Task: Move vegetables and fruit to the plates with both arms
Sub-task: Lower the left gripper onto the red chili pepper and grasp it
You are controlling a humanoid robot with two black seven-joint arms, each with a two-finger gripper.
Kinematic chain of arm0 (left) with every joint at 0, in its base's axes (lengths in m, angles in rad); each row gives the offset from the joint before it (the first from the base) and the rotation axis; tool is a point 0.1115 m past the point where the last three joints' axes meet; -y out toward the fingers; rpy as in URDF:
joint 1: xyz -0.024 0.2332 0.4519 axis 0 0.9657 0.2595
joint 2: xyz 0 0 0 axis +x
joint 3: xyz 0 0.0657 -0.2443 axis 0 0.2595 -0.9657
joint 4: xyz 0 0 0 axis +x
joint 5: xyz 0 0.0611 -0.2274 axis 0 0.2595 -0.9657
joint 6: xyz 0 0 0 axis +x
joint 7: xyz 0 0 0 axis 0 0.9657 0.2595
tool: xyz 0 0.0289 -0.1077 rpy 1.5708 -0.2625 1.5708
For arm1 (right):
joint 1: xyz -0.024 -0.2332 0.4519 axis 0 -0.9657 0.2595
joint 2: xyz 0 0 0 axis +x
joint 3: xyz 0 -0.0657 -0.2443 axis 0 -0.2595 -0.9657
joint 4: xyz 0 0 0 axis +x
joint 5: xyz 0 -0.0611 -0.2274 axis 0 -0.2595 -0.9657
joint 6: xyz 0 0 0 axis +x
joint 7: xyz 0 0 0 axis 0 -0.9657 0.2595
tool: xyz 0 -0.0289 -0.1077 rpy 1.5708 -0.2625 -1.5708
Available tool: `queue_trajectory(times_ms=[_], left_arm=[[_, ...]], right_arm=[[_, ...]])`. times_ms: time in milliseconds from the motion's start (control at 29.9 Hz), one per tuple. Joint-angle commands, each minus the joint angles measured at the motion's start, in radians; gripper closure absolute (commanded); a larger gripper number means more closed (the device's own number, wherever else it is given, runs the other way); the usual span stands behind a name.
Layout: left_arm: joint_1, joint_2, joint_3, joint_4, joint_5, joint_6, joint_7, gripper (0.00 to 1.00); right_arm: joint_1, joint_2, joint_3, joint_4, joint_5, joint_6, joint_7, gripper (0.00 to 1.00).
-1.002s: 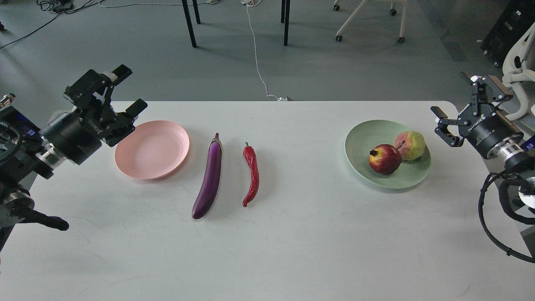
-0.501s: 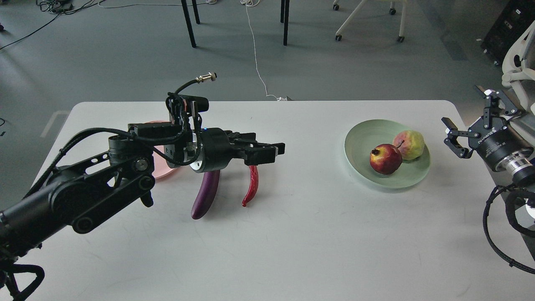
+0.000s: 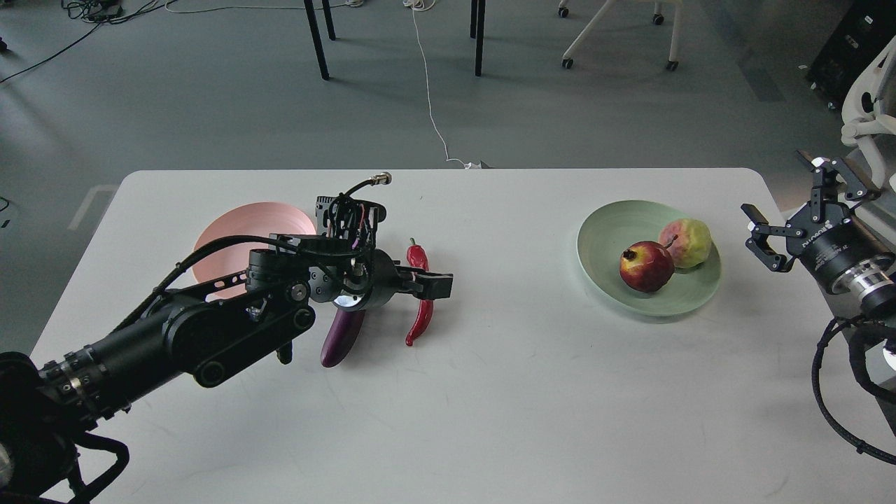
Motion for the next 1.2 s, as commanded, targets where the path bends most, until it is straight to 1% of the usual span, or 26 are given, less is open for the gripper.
queue_trajectory(times_ms=[0,167,434,501,568,634,668,701,768,801,868,902,968,1169], left_arm=[[0.006,-0.029,0.004,0.046,0.001,0.000,0.001,0.00],[0.006,-0.036,0.004,0.078,-0.001,0.000,-0.001,0.00],[-0.003,-0.106,0.004,0.176,0.010,0.000,-0.003,0.02],[-0.004,-0.118,0.004,0.187,0.012,0.000,-0.003,0.03],[-0.004,-0.131,0.017,0.198,0.013,0.000,-0.001,0.06],[-0.007,-0.131,0.036,0.200,0.013,0.000,0.001,0.20],[-0.013,-0.131,0.043,0.200,0.013,0.000,0.001,0.28],[-0.015,-0.131,0.053,0.200,0.013,0.000,0.002,0.40],[-0.020,-0.131,0.069,0.201,0.013,0.000,0.011,0.72],[-0.020,-0.131,0.074,0.201,0.013,0.000,0.025,0.79],[-0.020,-0.132,0.076,0.201,0.006,0.000,0.056,0.87],[-0.018,-0.132,0.076,0.201,-0.004,0.010,0.063,0.91],[-0.018,-0.134,0.074,0.200,-0.005,0.031,0.071,0.93],[-0.033,-0.181,0.073,0.197,-0.074,0.039,0.093,0.95]], right_arm=[[-0.005,-0.001,0.000,0.000,0.000,0.000,0.000,0.01],[-0.021,-0.002,0.003,0.000,0.000,0.000,0.000,0.01],[-0.021,-0.004,0.003,0.000,-0.002,0.000,0.000,0.01],[-0.021,-0.004,0.003,-0.001,-0.002,0.000,0.000,0.01],[-0.021,-0.004,0.003,-0.001,-0.002,0.000,0.000,0.01],[-0.022,-0.005,0.003,-0.001,-0.002,0.000,0.000,0.01],[-0.022,-0.005,0.003,-0.003,-0.002,0.000,0.000,0.01],[-0.022,-0.007,0.003,-0.003,-0.002,0.000,0.000,0.01],[-0.022,-0.007,0.002,-0.003,-0.002,0.000,0.000,0.01],[-0.022,-0.007,0.002,-0.003,-0.002,0.000,0.000,0.01],[-0.022,-0.007,0.002,-0.003,-0.002,0.000,0.000,0.01],[-0.022,-0.007,0.002,-0.003,-0.002,0.000,0.000,0.01],[-0.025,-0.007,0.000,-0.003,-0.002,0.000,0.000,0.01],[-0.029,-0.007,0.003,-0.003,-0.002,0.000,0.000,0.01]])
